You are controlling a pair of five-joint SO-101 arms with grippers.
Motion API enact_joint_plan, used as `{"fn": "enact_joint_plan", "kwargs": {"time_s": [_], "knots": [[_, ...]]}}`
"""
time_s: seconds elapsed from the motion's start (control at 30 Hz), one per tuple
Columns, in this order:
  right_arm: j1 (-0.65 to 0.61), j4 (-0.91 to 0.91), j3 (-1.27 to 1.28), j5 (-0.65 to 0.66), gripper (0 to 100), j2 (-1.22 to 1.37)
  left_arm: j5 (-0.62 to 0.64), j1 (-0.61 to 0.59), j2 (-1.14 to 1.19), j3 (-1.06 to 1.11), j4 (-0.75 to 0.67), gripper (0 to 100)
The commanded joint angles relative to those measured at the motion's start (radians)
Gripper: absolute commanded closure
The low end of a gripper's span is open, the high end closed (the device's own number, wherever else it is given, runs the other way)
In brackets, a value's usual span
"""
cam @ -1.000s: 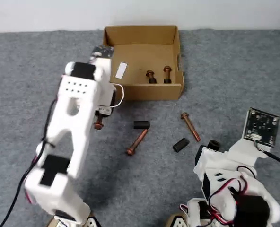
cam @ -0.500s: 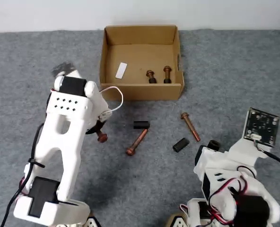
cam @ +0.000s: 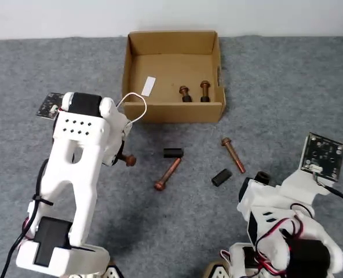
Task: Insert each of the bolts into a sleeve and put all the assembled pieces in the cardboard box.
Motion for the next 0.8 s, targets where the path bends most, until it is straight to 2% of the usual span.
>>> {"fn": "enact_joint_plan", "kwargs": {"time_s": [0.0,0.4,0.47,0.57,0.77], "knots": [[0.005,0.030,-0.005,-0.014,99.1,-0.002,0.014,0.002,-0.031,-0.050,0.029,95],[0.007,0.030,-0.005,-0.014,99.1,-0.002,0.009,0.003,-0.031,-0.050,0.029,87],[0.007,0.030,-0.005,-0.014,99.1,-0.002,-0.046,0.003,-0.032,-0.050,0.031,87],[0.005,0.030,-0.005,-0.014,99.1,-0.002,-0.292,0.003,-0.066,-0.044,0.031,87],[0.007,0.030,-0.005,-0.014,99.1,-0.002,-1.005,-0.008,-0.144,-0.044,0.029,87]]}}
